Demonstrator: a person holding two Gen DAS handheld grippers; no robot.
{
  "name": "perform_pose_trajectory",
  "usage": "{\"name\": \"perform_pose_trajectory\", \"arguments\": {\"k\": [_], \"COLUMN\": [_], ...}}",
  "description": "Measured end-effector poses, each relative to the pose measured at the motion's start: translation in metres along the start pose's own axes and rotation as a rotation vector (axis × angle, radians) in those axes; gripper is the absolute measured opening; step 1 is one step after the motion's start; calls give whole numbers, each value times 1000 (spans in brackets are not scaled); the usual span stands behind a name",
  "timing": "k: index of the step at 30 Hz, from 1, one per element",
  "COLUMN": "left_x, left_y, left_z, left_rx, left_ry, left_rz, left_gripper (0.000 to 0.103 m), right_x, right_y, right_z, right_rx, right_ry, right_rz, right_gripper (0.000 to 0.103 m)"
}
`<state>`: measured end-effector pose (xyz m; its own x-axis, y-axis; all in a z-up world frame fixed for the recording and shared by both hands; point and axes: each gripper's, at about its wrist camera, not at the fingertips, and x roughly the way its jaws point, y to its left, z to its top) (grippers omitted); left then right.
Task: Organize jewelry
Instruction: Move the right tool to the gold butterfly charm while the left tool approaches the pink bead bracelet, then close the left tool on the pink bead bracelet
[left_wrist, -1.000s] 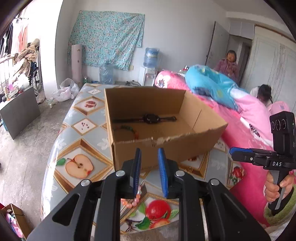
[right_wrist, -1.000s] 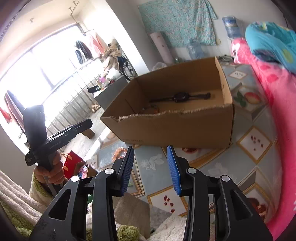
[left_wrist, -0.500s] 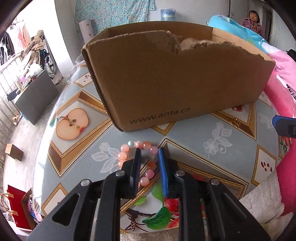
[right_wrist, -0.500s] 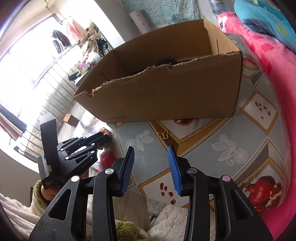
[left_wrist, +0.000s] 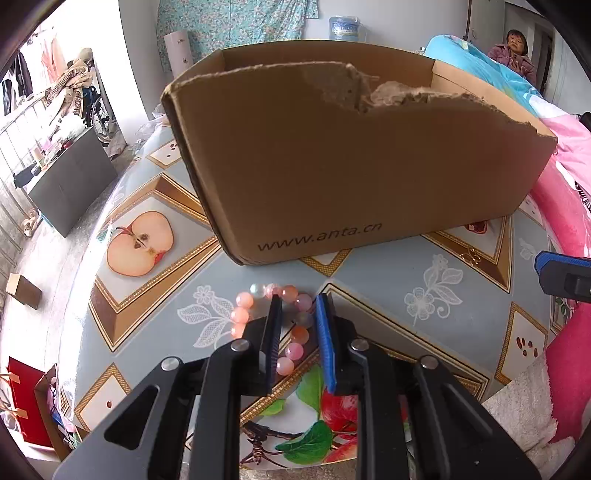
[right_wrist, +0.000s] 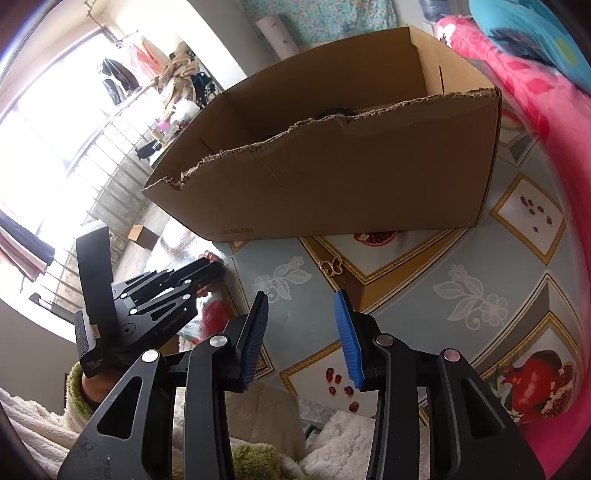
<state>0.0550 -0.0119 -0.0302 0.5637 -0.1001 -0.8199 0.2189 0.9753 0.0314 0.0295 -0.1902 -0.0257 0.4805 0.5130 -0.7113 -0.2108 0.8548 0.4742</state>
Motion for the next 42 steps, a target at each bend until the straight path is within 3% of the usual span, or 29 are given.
{"name": "perform_pose_trajectory", "arguments": {"k": [16, 21, 27, 33, 42], "left_x": [-2, -5, -14, -22, -17], "left_y": [-3, -2, -2, -1, -9], "left_z": [-5, -9, -15, -18, -25], "left_rx": [5, -29, -7, 21, 81], "left_ry": [-22, -26, -60, -79, -70], "left_rz": [-26, -188, -241, -227, -153], "left_gripper": [14, 14, 18, 32, 32], "right_x": [-2, -1, -1, -3, -5], "right_y": [-2, -3, -3, -9, -17], "right_z": [1, 2, 2, 1, 0], "right_rx": [4, 9, 7, 16, 30], "right_ry": [-8, -8, -14, -14, -18], "right_rz": [-16, -23, -17, -12, -11], "right_gripper": [37, 37, 37, 37, 37]}}
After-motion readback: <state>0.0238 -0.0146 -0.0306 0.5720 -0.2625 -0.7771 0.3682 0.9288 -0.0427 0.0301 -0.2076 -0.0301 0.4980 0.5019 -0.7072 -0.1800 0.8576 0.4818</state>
